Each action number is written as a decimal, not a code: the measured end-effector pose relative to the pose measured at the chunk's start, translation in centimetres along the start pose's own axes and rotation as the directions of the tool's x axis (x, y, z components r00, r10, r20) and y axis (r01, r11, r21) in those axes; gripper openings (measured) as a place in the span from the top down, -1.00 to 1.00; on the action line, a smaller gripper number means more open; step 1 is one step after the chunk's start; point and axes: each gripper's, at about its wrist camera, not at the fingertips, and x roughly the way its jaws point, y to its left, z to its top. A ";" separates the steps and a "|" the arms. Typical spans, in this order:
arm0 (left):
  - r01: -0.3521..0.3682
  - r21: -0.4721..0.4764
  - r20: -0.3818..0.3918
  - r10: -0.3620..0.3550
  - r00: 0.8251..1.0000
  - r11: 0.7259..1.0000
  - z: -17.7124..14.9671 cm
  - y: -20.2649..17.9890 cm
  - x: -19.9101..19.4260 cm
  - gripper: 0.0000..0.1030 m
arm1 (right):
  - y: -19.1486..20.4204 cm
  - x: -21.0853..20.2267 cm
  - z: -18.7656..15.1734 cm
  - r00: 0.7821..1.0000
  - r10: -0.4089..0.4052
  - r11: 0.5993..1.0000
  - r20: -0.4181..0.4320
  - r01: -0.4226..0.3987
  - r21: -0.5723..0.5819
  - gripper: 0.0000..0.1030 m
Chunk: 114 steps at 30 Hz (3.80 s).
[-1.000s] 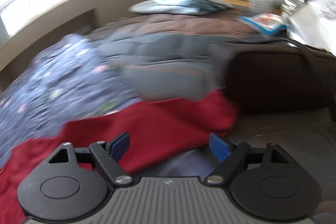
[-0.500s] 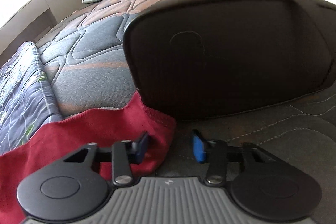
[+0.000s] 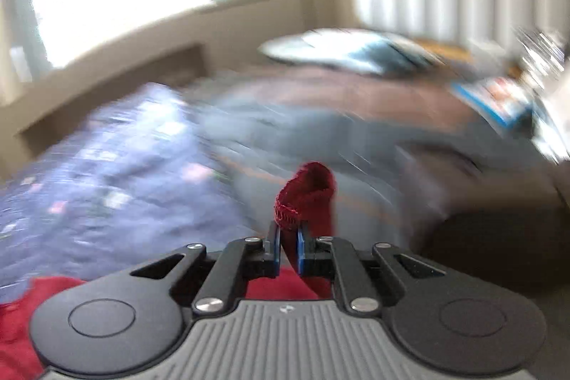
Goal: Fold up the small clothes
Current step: 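Carry the held sleeve across the sweater body toward the other sleeve, then open the right gripper to release the folded sleeve and withdraw, then move the left gripper to the cuff of the unfolded sleeve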
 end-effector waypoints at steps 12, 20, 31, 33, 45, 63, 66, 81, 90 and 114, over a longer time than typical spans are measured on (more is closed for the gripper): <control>-0.045 -0.121 0.101 0.058 0.993 0.992 1.9 10.3 -4.7 -0.99 | 24.1 -3.2 0.0 0.867 0.496 0.844 -0.044 -0.493 -0.210 0.81; -0.124 -0.233 0.135 0.159 0.978 0.965 1.8 19.4 -7.0 -0.99 | 36.1 -2.7 -10.6 0.769 0.558 0.722 -0.311 -0.635 -0.276 0.81; -0.183 -0.310 0.082 0.218 0.972 0.933 -0.3 26.2 -6.4 -0.99 | 37.0 -3.1 -18.0 0.740 0.467 0.720 -0.483 -0.636 -0.278 -0.29; -0.177 -0.312 0.077 0.210 0.975 0.934 -0.5 26.2 -6.2 -0.99 | 35.5 -3.9 -17.7 0.744 0.470 0.710 -0.474 -0.638 -0.298 -0.41; -0.075 -0.248 0.069 0.095 0.993 0.966 0.6 20.5 -2.6 -0.99 | 20.9 -5.3 -13.7 0.969 0.092 0.891 -0.228 -0.182 -0.416 -0.98; -0.221 -0.209 -0.029 0.220 0.975 0.953 0.7 14.2 4.3 -0.99 | 14.7 -0.8 -13.7 0.958 0.137 0.835 -0.252 -0.248 -0.491 0.75; -0.237 -0.222 -0.022 0.238 0.971 0.946 0.4 13.8 4.2 -0.99 | 14.1 -0.9 -13.3 0.957 0.135 0.839 -0.255 -0.247 -0.484 0.85; -0.349 -0.242 -0.074 0.342 0.937 0.905 -2.0 12.4 1.7 -0.99 | 9.9 -3.2 -11.1 0.898 0.166 0.881 -0.408 -0.321 -0.349 -0.25; -0.360 -0.355 -0.174 0.317 0.932 0.863 -7.0 11.8 -11.0 -0.99 | 13.6 -12.2 -8.2 0.795 0.140 0.839 -0.590 -0.412 -0.356 -1.00; -0.400 -0.679 -0.164 0.404 0.900 0.615 -12.8 21.4 -31.4 -0.99 | 28.9 -16.4 -11.0 0.653 0.255 0.649 -0.713 -0.662 -0.375 -1.00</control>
